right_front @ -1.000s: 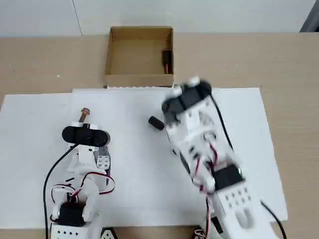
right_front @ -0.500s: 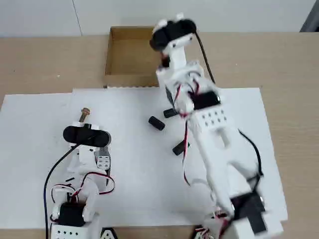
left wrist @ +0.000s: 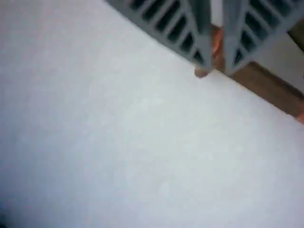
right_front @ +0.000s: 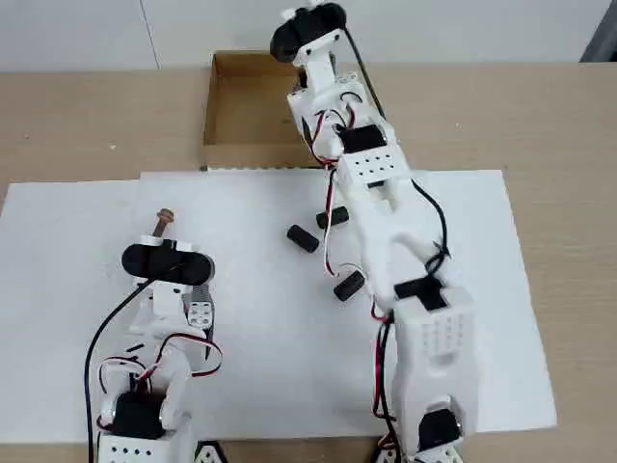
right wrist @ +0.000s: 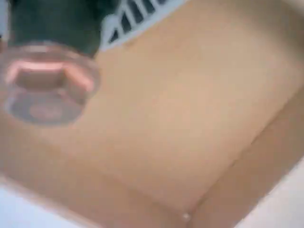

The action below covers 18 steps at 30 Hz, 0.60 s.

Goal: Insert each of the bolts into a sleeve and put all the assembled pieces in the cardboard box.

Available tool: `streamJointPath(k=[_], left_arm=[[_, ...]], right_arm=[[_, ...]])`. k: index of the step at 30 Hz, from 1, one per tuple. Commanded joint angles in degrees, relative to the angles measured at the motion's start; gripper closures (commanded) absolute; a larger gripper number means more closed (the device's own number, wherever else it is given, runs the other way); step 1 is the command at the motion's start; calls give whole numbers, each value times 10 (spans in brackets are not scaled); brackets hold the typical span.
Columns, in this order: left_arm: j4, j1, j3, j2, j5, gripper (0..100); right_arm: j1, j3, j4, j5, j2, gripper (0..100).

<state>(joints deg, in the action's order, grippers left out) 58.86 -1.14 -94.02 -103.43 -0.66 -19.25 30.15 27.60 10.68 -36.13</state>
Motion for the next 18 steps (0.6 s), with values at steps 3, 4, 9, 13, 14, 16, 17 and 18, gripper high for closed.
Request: streamJointPath(k=[3, 4, 9, 13, 14, 16, 17, 18], left_arm=[[1, 2, 2, -4, 4, 994], [1, 2, 2, -4, 4, 994], [1, 2, 2, -4, 4, 994], [1, 2, 2, -4, 4, 994], [1, 2, 2, -4, 4, 994], [1, 2, 2, -4, 4, 994], [1, 2, 2, -4, 4, 994], [1, 2, 2, -4, 4, 994]], right_arm=[[-15, 99, -28, 38, -63, 989], [-19, 107, -28, 38, -72, 989], [-30, 118, -26, 39, -96, 886], [-35, 120, 3, 38, -99, 855], [-35, 120, 4, 38, -98, 859], [-35, 120, 4, 38, -97, 866], [-36, 120, 4, 38, -96, 864], [-36, 120, 5, 38, -96, 864]])
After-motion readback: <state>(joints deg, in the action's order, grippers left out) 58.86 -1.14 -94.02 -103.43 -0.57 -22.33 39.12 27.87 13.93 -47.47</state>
